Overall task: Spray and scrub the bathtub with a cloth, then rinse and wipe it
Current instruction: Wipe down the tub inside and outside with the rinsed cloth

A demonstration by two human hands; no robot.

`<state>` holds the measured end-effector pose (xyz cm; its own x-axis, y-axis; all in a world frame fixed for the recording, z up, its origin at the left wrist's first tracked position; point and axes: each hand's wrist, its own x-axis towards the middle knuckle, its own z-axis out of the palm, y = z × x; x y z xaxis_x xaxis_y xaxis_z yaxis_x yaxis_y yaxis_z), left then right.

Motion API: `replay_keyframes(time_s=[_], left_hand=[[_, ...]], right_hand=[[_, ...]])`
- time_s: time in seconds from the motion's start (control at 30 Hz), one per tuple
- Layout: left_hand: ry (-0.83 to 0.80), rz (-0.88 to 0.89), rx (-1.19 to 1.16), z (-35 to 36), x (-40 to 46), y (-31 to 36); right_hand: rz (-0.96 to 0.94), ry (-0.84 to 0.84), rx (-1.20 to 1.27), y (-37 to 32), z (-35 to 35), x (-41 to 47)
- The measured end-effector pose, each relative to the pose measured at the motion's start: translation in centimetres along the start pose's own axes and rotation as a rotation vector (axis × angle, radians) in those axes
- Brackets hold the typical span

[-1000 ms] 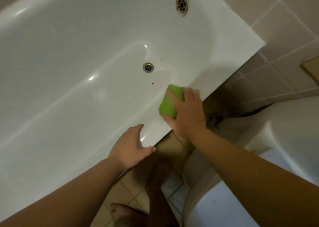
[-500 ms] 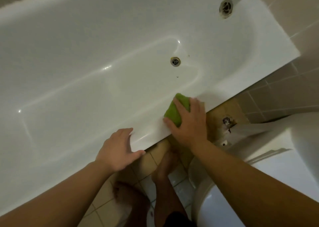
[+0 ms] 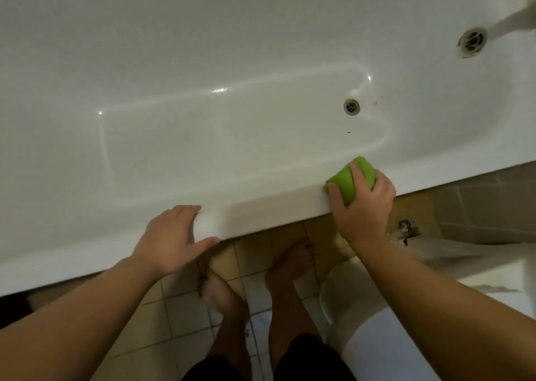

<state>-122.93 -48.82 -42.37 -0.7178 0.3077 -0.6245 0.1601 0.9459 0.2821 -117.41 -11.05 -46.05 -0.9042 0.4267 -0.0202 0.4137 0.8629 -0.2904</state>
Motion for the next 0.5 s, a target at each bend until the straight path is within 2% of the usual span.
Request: replay_keyframes(time_s=[0.07, 0.2, 0.3, 0.37, 0.5], left_hand=[[0.020, -0.007, 0.015, 0.2, -0.6, -0.9], [0.042, -0.049, 0.015, 0.2, -1.7, -3.5], [0.062, -0.092, 0.003, 0.0, -2.7, -5.5], [0.070, -0.099, -0.004, -0.3, -3.4, -6.7], [0.087, -0.102, 0.001, -0.6, -4.3, -9.7]], right_hand=[[-0.087, -0.086, 0.021, -5.3, 1.7, -2.1], [-0.514, -0.388, 0.038, -15.5, 4.7, -5.9], [-0.733, -0.524, 0.036, -16.4, 4.7, -5.1], [-0.749, -0.516, 0.031, -13.5, 3.8, -3.6], [-0.535, -0.367, -0.051, -5.2, 0.8, -1.3]])
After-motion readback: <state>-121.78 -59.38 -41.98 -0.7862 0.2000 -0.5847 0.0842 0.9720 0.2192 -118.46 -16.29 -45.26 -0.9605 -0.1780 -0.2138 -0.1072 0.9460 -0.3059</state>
